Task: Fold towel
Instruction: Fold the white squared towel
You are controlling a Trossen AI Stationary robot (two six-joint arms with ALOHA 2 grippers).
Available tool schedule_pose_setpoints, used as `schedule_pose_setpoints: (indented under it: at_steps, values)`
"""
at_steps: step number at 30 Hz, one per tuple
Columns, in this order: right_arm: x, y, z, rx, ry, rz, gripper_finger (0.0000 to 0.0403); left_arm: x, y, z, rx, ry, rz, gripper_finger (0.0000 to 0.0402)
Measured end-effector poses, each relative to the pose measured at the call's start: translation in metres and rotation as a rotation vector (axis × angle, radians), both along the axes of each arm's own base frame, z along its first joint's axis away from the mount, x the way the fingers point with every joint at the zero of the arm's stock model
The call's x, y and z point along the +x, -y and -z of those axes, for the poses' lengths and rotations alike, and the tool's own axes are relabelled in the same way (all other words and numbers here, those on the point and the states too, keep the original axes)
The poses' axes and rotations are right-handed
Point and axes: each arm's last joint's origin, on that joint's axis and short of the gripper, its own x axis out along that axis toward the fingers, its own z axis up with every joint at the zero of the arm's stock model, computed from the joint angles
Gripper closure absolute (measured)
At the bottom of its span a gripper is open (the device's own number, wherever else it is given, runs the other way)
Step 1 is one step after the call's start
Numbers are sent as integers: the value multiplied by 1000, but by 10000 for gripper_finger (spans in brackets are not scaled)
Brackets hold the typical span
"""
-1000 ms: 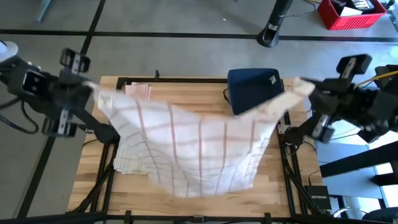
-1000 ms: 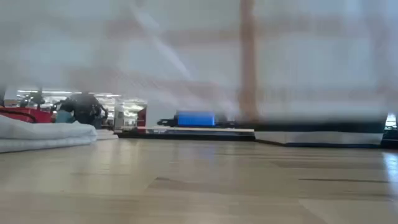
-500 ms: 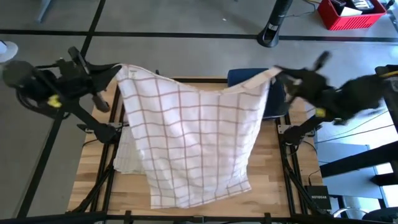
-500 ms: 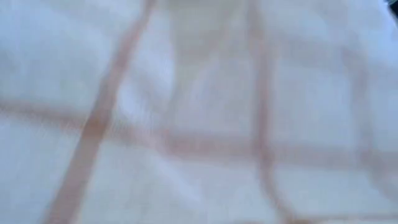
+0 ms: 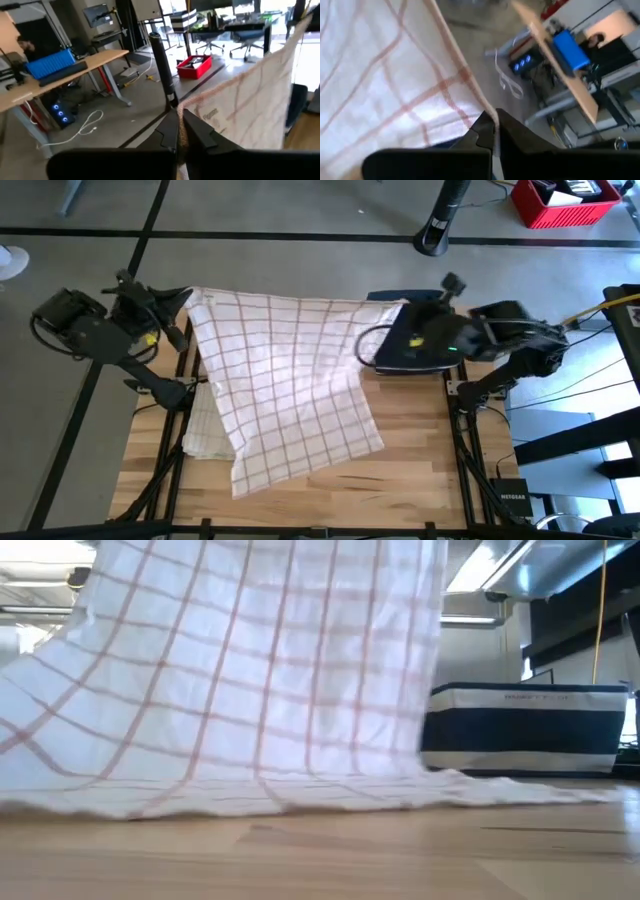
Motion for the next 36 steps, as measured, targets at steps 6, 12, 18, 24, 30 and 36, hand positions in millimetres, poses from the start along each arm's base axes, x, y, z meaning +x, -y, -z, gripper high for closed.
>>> schedule_pose_setpoints:
  at_steps: [6,12,18,24,30,36]
  values:
    - [31,21,43,68,-158,-13,389,10,4,15,25,-51,-19,400]
    - [56,48,69,112,-176,-94,389,19,7,27,22,-69,-48,400]
    - [59,71,69,65,-154,-38,389,24,6,35,24,-81,-83,400]
    - [35,39,52,33,-138,3,396,25,6,36,16,-72,-91,400]
    - [13,7,41,74,-74,44,394,25,6,36,20,-70,-94,400]
    - [15,-19,30,109,-25,5,398,25,6,36,15,-60,-98,400]
